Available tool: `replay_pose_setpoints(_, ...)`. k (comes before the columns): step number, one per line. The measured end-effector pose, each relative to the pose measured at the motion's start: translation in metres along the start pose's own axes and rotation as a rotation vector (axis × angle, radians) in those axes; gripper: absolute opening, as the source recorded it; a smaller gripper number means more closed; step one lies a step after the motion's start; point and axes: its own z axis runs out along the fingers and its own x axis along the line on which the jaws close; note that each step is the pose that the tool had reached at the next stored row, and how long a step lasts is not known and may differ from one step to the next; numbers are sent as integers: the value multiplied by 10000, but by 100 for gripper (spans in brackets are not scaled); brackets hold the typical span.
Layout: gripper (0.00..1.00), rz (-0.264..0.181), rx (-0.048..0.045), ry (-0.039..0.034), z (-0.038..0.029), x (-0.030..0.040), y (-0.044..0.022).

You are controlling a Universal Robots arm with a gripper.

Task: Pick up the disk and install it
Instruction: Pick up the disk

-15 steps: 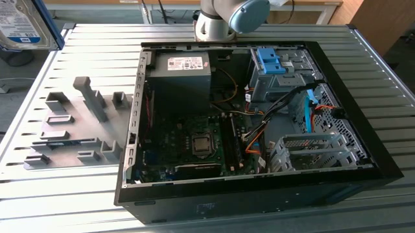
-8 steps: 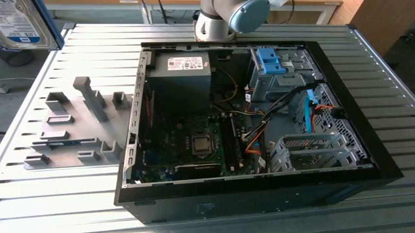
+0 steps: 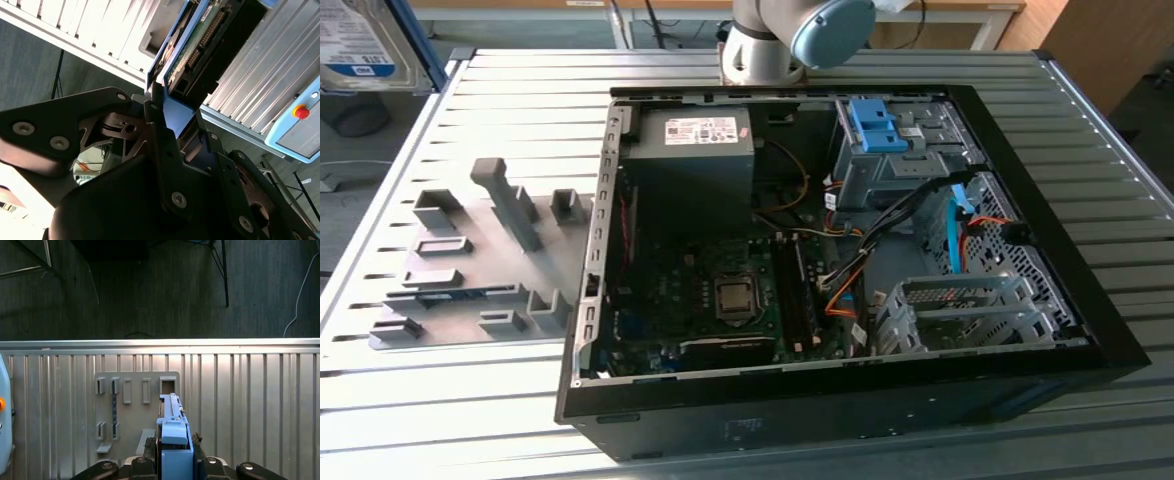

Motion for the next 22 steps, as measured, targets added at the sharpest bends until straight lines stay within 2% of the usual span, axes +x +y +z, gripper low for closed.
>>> replay_pose_setpoints(7, 36, 0, -2, 0, -162, 5, -4)
replay_pose_setpoints(14, 36, 1, 2, -1, -166, 4, -8)
replay_pose_setpoints(22, 36, -1, 0, 0, -165, 11, -65)
